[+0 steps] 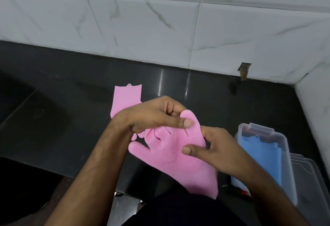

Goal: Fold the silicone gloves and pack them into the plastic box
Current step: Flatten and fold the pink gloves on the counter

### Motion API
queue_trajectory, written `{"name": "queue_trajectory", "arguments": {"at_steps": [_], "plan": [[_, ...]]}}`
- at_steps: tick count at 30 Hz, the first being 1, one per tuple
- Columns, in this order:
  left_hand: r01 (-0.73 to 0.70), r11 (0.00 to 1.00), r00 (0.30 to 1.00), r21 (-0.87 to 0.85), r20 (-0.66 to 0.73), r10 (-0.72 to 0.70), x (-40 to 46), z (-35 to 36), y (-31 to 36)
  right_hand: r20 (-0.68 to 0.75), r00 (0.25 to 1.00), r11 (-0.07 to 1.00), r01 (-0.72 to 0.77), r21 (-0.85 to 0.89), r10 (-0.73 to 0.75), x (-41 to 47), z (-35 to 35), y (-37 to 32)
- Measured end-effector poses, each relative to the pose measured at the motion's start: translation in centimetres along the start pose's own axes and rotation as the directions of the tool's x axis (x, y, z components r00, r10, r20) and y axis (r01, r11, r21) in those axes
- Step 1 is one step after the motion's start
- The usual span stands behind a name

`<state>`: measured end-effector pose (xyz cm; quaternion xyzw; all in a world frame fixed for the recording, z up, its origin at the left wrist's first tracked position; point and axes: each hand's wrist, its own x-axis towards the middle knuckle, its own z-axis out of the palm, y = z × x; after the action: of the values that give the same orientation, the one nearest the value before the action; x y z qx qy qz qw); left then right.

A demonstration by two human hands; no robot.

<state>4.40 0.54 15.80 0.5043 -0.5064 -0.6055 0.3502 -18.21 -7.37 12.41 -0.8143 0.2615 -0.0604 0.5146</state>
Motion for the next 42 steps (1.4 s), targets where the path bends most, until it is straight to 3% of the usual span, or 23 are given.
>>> {"name": "queue_trajectory", "arguments": {"at_steps": [3, 6, 11, 15, 18, 22, 25, 28, 31, 33, 34, 35, 36, 38, 39, 42], "plan": [[-0.068, 0.994, 0.964, 0.085, -0.252, 0.087, 1.2, -0.4, -0.5, -0.103, 0.994, 0.994, -0.035, 0.102, 0.045, 0.3, 1.3, 0.4], [-0.006, 0.948, 0.898, 0.318, -0.415, 0.145, 2.6, -0.7, -0.8, -0.204, 0.972, 0.978, -0.077, 0.192, 0.117, 0.9, 2.1, 1.1], [0.154, 0.752, 0.883, 0.64, -0.431, 0.186, 4.1, -0.2, -1.0, -0.267, 0.941, 0.973, -0.172, 0.152, 0.208, 1.9, 2.6, 2.3], [0.112, 0.624, 0.855, 0.773, -0.395, 0.335, 4.5, 0.2, -0.1, -0.204, 0.949, 0.961, -0.202, 0.187, 0.239, 2.3, 3.0, 2.4], [0.115, 0.585, 0.786, 0.803, -0.434, 0.441, 4.9, 0.6, 0.3, -0.208, 0.947, 0.941, -0.181, 0.287, 0.245, 2.4, 3.3, 2.1], [0.118, 0.724, 0.72, 0.68, -0.56, 0.409, 5.2, 1.1, -0.8, -0.271, 0.902, 0.87, -0.187, 0.455, 0.335, 3.2, 3.0, 1.9], [0.177, 0.746, 0.712, 0.642, -0.607, 0.354, 5.3, 1.6, -2.4, -0.304, 0.88, 0.842, -0.175, 0.51, 0.366, 3.5, 2.6, 2.1], [0.24, 0.802, 0.654, 0.547, -0.701, 0.283, 5.4, 2.0, -4.0, -0.332, 0.884, 0.852, -0.127, 0.507, 0.329, 3.4, 2.5, 2.1], [0.357, 0.888, 0.601, 0.291, -0.799, 0.02, 5.5, 2.4, -5.7, -0.35, 0.892, 0.858, -0.076, 0.509, 0.287, 3.0, 2.6, 2.0], [0.29, 0.953, 0.684, -0.088, -0.678, -0.271, 5.3, 2.6, -6.6, -0.341, 0.899, 0.84, -0.053, 0.54, 0.276, 2.8, 2.7, 1.6], [0.22, 0.906, 0.759, -0.362, -0.52, -0.392, 5.2, 2.8, -7.1, -0.335, 0.901, 0.827, -0.045, 0.56, 0.277, 2.7, 2.8, 1.5], [0.157, 0.786, 0.833, -0.598, -0.347, -0.43, 4.9, 2.9, -7.4, -0.334, 0.898, 0.809, -0.04, 0.587, 0.286, 2.6, 2.9, 1.5], [0.098, 0.661, 0.883, -0.744, -0.241, -0.403, 4.6, 3.2, -7.8, -0.333, 0.892, 0.786, -0.04, 0.617, 0.307, 2.5, 3.0, 1.6], [-0.035, 0.508, 0.926, -0.861, -0.219, -0.306, 4.1, 3.5, -8.4, -0.336, 0.876, 0.752, -0.045, 0.657, 0.346, 2.5, 3.3, 2.1], [-0.106, 0.49, 0.922, -0.865, -0.27, -0.277, 4.1, 3.5, -8.8, -0.346, 0.866, 0.753, -0.052, 0.656, 0.361, 2.4, 3.4, 2.5], [-0.211, 0.647, 0.869, -0.732, -0.444, -0.219, 3.8, 3.2, -9.5, -0.352, 0.834, 0.75, -0.107, 0.653, 0.425, 2.6, 3.6, 3.3]]}}
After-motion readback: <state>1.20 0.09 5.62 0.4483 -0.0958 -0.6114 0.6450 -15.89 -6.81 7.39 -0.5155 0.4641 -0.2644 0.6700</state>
